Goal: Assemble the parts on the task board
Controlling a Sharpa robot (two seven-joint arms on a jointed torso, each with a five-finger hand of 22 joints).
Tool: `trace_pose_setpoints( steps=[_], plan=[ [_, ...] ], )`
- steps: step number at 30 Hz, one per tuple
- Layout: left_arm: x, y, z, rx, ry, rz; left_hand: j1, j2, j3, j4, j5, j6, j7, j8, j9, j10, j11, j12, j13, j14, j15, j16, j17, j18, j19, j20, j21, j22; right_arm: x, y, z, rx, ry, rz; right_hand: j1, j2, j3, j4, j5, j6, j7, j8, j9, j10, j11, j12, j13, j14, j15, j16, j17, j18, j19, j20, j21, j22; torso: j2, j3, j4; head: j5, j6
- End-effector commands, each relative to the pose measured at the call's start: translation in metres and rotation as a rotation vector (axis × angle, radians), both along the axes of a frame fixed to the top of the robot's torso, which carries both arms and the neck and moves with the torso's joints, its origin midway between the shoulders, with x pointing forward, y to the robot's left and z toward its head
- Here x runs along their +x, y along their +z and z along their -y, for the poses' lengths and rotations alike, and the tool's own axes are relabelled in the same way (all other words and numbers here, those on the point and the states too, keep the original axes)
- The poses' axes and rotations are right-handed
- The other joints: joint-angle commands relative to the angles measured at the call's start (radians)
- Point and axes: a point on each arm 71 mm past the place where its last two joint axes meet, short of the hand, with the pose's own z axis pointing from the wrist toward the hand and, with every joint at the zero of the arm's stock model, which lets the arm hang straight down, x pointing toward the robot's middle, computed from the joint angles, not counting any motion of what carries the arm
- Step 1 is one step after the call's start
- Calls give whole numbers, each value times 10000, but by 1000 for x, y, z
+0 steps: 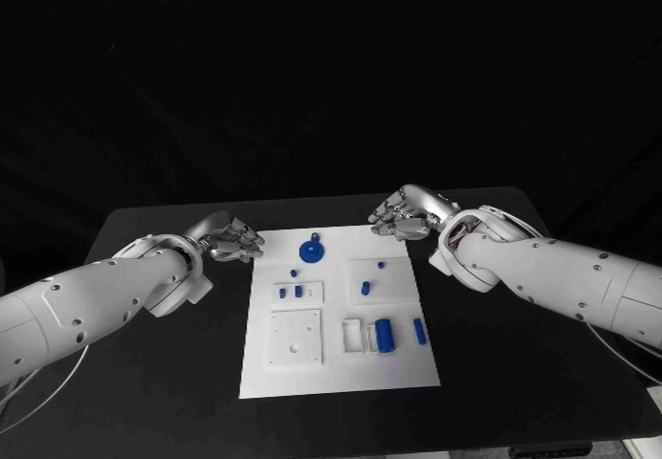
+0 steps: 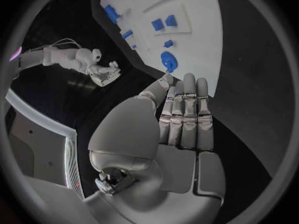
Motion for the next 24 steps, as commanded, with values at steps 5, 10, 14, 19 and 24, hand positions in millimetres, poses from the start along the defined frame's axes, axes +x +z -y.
trace_pose_setpoints(
  steps=[5,10,14,19,24],
  plan=[
    [-13,16,-2,-3499,244,-420,-96,157,-378,56,38,-109,-22,1,8,-327,126,-6,-19,889,335,-3318,-1086,33,-80,345,-390,-2050,6,-17,4,-2948,-148,130,76,-195,361,-15,-749,-380,95,-34,-60,-372,88,-28,-15,140,63,43,78,145,138,79,71,87,-272,-16,98,61,49],
    [-21,20,-2,-4797,546,-930,-92,207,-552,-19,73,-209,-14,-16,-1,-514,176,-22,-20,1124,449,-4582,-1066,65,-27,446,-399,-3102,8,-29,6,-3596,-462,192,-53,-432,664,88,-1005,-409,94,-35,-60,-398,97,-29,-15,201,73,56,144,172,191,104,71,154,-456,-26,139,247,-27],
    [-24,22,-1,-5175,597,-1063,-152,204,-602,-17,85,-315,-39,-35,-6,-826,232,-25,-21,856,564,-5040,-1092,62,-211,570,-420,-3467,8,-36,4,-3866,-568,99,-102,-537,681,157,-1293,-441,94,-36,-60,-467,116,-30,-14,215,94,49,163,173,209,125,34,134,-581,-23,162,342,-44],
    [-26,23,1,-5394,613,-1160,-167,245,-712,-46,100,-410,-38,-14,-5,-1144,298,-3,-23,411,689,-5126,-1088,159,-379,779,-398,-4325,7,-49,0,-4342,-636,-285,-149,-644,589,280,-1731,-499,99,-33,-58,-613,155,-24,-11,217,133,35,180,174,234,167,-52,50,-758,-29,196,469,-168],
    [-25,23,4,-5472,606,-1211,-172,285,-854,-81,101,-475,-6,-16,-7,-1238,345,-8,-25,261,741,-5150,-1083,210,-313,862,-391,-5108,3,-65,-2,-4863,-655,-754,-81,-735,489,426,-1819,-543,108,-34,-57,-631,162,-20,-9,212,145,22,206,179,304,183,-148,-54,-938,-57,208,564,-290]
  ],
)
